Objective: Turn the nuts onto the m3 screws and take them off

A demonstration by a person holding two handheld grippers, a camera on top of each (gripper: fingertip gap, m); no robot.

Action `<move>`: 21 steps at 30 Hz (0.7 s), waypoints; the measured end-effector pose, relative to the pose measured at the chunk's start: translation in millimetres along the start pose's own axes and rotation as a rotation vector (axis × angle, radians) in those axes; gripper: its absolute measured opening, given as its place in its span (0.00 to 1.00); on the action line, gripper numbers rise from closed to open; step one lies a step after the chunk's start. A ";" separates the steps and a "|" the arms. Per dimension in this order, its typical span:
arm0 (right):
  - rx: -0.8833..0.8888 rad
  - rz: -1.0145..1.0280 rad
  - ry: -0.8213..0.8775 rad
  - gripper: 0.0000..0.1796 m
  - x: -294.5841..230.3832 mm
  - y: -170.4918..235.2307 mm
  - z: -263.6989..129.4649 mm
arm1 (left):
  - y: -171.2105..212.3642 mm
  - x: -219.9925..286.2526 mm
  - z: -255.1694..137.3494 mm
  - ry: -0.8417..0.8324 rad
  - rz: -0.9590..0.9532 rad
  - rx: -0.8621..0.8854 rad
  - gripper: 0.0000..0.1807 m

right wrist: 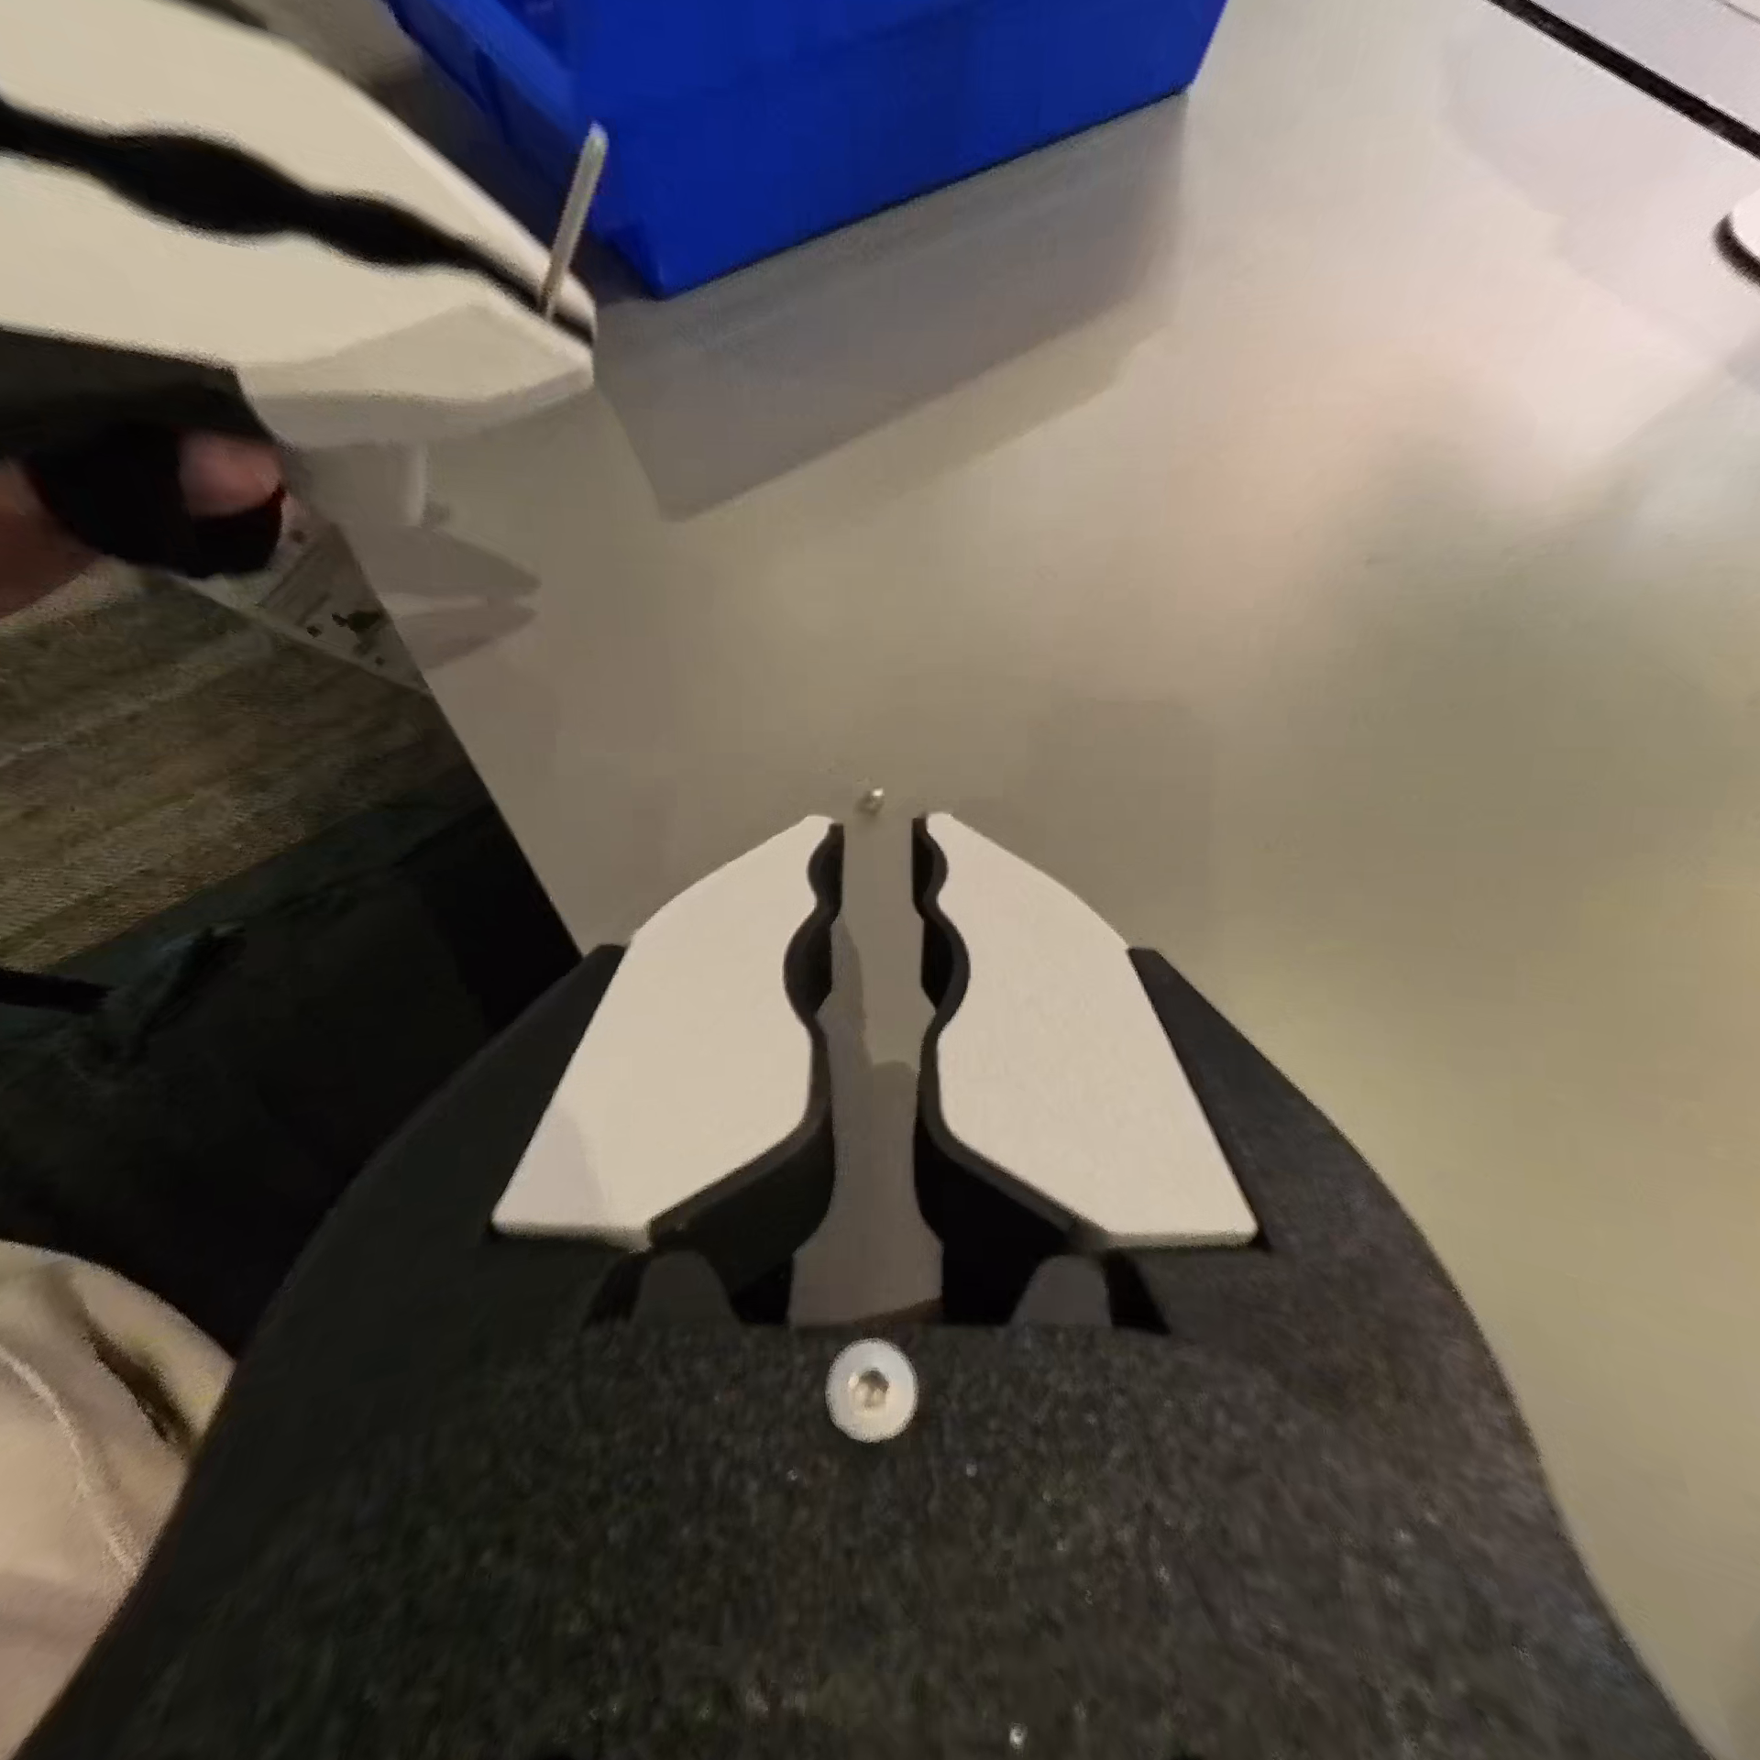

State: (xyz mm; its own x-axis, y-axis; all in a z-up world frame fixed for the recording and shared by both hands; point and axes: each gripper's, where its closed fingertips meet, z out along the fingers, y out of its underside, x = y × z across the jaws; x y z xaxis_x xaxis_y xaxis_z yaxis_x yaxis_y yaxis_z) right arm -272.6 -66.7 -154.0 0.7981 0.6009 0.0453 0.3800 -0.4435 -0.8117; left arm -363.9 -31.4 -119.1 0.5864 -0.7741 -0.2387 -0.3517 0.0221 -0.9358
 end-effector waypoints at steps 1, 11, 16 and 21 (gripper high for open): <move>-0.004 -0.008 0.013 0.07 -2.1 3.0 -1.5 | -1.1 -2.9 -1.0 -0.020 -0.007 0.005 0.02; -0.087 0.040 0.076 0.19 12.9 21.6 1.3 | -10.2 -9.4 -7.8 -0.073 -0.141 0.102 0.02; -0.178 -0.023 0.014 0.22 16.1 21.2 20.6 | -10.8 -6.0 -12.0 -0.068 -0.123 0.115 0.02; -0.271 -0.113 -0.046 0.18 16.3 21.5 25.0 | -9.5 -6.9 -15.2 -0.069 -0.113 0.114 0.02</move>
State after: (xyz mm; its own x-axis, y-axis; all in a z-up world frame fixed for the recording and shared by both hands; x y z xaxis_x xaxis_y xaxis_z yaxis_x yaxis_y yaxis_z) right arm -263.1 -49.8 -185.3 0.7235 0.6837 0.0950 0.5815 -0.5294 -0.6177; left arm -375.7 -35.8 -104.7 0.6676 -0.7305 -0.1437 -0.1980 0.0118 -0.9801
